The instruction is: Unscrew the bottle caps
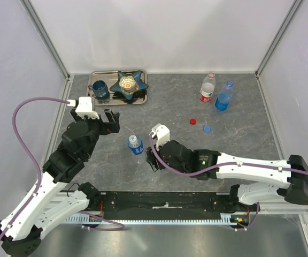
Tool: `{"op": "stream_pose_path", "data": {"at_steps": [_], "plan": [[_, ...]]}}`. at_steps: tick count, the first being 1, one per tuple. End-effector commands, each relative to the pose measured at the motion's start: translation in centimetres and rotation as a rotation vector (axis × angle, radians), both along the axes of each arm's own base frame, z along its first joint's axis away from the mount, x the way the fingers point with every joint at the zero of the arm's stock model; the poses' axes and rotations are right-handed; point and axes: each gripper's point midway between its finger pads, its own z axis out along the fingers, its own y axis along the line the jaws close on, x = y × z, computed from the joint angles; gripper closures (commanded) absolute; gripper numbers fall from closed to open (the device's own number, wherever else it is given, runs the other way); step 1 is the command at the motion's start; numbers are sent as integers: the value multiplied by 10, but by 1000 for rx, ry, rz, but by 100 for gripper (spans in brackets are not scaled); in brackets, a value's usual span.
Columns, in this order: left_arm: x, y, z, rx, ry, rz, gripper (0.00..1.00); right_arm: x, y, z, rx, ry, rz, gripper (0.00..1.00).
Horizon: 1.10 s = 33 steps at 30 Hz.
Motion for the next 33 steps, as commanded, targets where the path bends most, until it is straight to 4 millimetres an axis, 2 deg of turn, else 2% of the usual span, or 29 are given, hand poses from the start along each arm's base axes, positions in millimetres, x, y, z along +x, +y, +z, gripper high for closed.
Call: {"op": "stream_pose_path", "data": {"at_steps": [1,7,11,13,14,15,16,17,18,19,20,21,22,25,26,29,30,32,33], "plan": [[1,-3,4,-50,-7,0,1,-4,4,-3,18,18,10,37],[1,-4,2,-48,-4,-5,1,-7,4,-6,15,30,21,53],[0,-3,5,-47,-11,-6,1,-5,1,9,39,8,3,69],[1,-3,8,-43,-20,-7,1,0,-4,27,51,-22,-19,75],[2,-3,12,-46,-30,-7,1,3,-9,41,70,-45,-34,78],[2,-4,17,-42,-42,-13,1,14,-17,65,83,-103,-89,79],[3,-6,20,-39,-46,-17,1,18,-28,76,73,-129,-118,81],[5,-7,28,-44,-60,-21,1,26,-37,89,70,-160,-165,88],[6,-9,35,-47,-77,-27,1,37,-49,115,93,-207,-243,92],[10,-13,38,-44,-78,-34,0,47,-65,121,71,-222,-298,99],[12,-15,48,-56,-97,-40,0,54,-74,131,76,-233,-342,100],[14,-20,56,-67,-115,-57,0,63,-85,149,105,-247,-401,100],[16,-24,60,-76,-119,-66,0,76,-102,156,108,-253,-458,100],[26,-46,75,-115,-130,-132,0,98,-125,176,174,-236,-538,100],[31,-56,79,-126,-123,-157,0,101,-127,178,194,-223,-541,100],[30,-89,94,-189,-133,-326,0,108,-124,187,252,-180,-517,100],[17,-110,101,-223,-134,-474,0,109,-124,193,275,-174,-509,100],[11,-121,119,-272,-169,-604,0,111,-120,202,316,-146,-470,100],[-6,-140,120,-304,-143,-772,1,111,-119,206,332,-138,-453,100]]}}
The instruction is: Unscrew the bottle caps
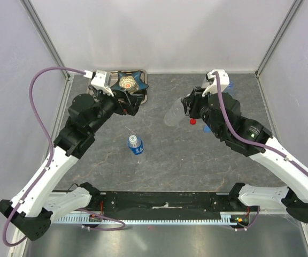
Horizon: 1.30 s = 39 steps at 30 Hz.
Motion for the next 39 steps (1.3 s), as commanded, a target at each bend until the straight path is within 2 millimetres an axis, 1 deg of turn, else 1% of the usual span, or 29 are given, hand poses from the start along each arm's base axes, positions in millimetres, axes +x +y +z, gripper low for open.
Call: {"op": "stream_pose_path", "data": {"at_steps": [1,2,3,4,5,6,7,8,9,10,12,14,15,17,25,26,29,33,38,39], "plan": [[-43,-45,60,-185,-91,-470,0,0,11,18,85,39,115,100],[-50,-49,70,-204,-132,-535,1,-4,18,21,108,54,175,100],[-63,-58,67,-213,-105,-647,1,-6,17,34,134,44,195,100],[-65,-59,68,-218,-111,-686,1,-2,12,37,145,49,192,100],[-68,-61,69,-223,-124,-728,1,-3,13,42,163,53,219,100],[-80,-65,65,-225,-105,-811,1,-11,17,55,197,50,280,100],[-80,-68,61,-222,-95,-845,1,-8,14,57,209,63,292,100],[-83,-70,57,-221,-83,-873,1,-11,14,69,233,55,322,100],[-91,-71,58,-215,-93,-927,1,-19,21,73,259,77,395,100],[-91,-73,53,-212,-78,-952,1,-16,19,73,269,87,401,100],[-94,-75,47,-212,-56,-990,1,-24,24,79,285,93,460,100],[-89,-78,38,-215,-22,-998,1,-25,30,76,291,108,491,100],[-88,-79,36,-215,-14,-1000,1,-27,33,78,302,101,510,100],[-83,-82,31,-214,3,-1003,1,-31,39,76,319,118,550,100],[-80,-96,29,-184,-7,-1034,0,-34,51,75,356,135,613,100],[-78,-98,23,-169,-1,-1030,0,-36,53,75,362,142,627,100],[-80,-106,14,-139,7,-1043,1,-36,55,76,369,141,641,100],[-89,-113,7,-121,3,-1076,1,-34,56,72,364,144,639,100],[-93,-117,2,-109,-2,-1092,1,-33,57,68,360,152,636,100],[-93,-117,1,-108,-4,-1090,5,-33,56,69,360,147,636,100]]}}
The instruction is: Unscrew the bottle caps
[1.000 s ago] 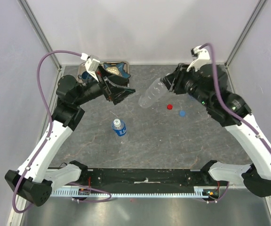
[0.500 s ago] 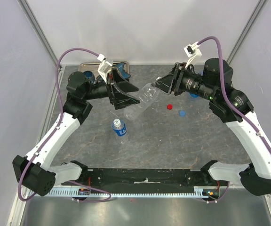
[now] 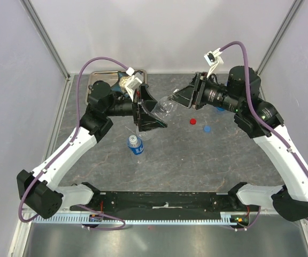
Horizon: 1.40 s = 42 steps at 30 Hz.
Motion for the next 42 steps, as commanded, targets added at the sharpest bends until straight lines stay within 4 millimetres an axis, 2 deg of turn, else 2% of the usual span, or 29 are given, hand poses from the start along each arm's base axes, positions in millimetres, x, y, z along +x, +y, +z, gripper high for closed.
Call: {"op": "stream_pose_path", "data": {"at_steps": [1,3,10,11,14,17,20,21,25,26,28,29,31,32,36,37,42], "plan": [[-3,0,5,-6,-73,-18,7,-1,2,9,32,-25,13,100],[-4,-1,5,-9,-77,-22,14,-2,2,7,29,-21,16,100],[-2,-1,8,-37,-86,-3,18,-1,3,-4,17,-7,15,100],[-2,-1,8,-38,-89,-4,25,-1,2,-4,16,-11,13,100],[-5,-1,8,-39,-99,-20,36,-1,1,-5,9,-15,10,100],[-5,-1,7,-39,-101,-20,39,-2,-1,-4,5,-17,4,100],[-5,-1,6,-36,-100,-20,40,-2,-2,-1,4,-28,-1,89],[-5,-1,5,-36,-103,-20,40,-2,-3,-1,1,-29,-4,82],[-6,0,5,-37,-112,-15,40,-4,-5,6,4,-45,-8,64],[-6,1,5,-37,-113,-15,40,-3,-6,6,3,-44,-12,56],[-6,1,4,-36,-115,-13,40,-3,-6,8,2,-49,-15,47],[-7,1,4,-37,-116,-13,40,-2,-6,7,1,-47,-18,36],[-8,2,2,-39,-120,-13,40,0,-7,10,-2,-51,-30,28],[-8,2,3,-41,-124,-13,41,0,-7,11,-5,-53,-31,20],[-10,3,2,-42,-130,-15,41,4,-7,18,-2,-60,-43,6],[-10,3,2,-42,-131,-11,41,4,-9,25,6,-74,-51,3],[-3,5,1,-40,-156,50,44,11,-19,44,25,-119,-130,2]]}}
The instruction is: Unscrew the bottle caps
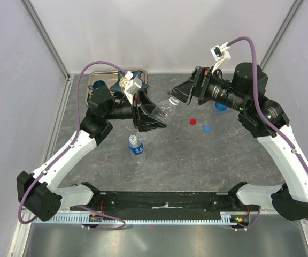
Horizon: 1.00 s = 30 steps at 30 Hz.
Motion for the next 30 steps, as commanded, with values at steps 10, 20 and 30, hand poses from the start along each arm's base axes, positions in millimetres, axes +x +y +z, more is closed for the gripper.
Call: {"op": "stream_pose_path", "data": {"at_steps": [10,20,30], "plan": [[48,20,14,12,-287,577,46,21,-30,25,33,-86,-304,16],[46,15,7,53,-334,632,47,20,8,20,35,-79,-224,20],[45,17,7,52,-339,639,47,22,23,2,-12,-59,-217,36]]}}
